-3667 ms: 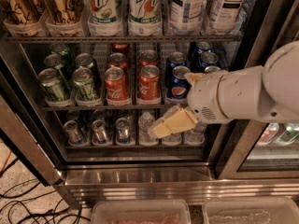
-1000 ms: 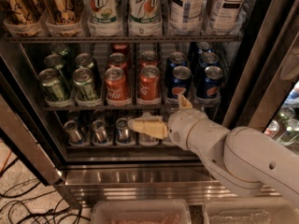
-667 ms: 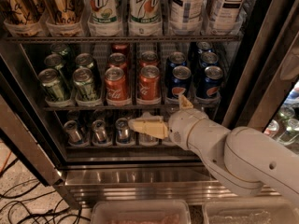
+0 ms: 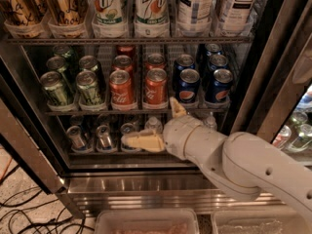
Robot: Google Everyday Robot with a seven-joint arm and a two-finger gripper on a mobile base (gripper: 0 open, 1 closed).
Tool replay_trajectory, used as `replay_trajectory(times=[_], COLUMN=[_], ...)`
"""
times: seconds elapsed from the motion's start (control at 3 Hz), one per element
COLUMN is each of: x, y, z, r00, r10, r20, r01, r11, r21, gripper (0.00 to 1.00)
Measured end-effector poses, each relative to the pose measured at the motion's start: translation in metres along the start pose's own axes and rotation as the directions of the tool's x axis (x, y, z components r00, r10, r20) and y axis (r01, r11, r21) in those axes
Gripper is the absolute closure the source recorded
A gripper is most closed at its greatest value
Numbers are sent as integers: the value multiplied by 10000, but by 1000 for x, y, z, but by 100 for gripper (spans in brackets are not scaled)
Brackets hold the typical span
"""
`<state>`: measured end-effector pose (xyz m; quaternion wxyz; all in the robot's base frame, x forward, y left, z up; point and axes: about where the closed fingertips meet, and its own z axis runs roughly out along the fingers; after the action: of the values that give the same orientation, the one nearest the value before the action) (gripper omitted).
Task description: Pick coke can from middle shelf of fridge
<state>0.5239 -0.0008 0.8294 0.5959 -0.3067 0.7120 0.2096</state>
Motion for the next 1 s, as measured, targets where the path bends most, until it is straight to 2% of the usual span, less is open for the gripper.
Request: replay_trajectory(times=[0.33,0.67,1.0], x=[14,23,20], y=[24,39,44], z=[13,25,34], r00=[9981,9966,9965], r10=[-611,-817,-813], r20=[-90,-52,174], r01=[603,807,826], r11=[9955,9911,9922], r21=[-732,-1064,-931], gripper=[0,0,0])
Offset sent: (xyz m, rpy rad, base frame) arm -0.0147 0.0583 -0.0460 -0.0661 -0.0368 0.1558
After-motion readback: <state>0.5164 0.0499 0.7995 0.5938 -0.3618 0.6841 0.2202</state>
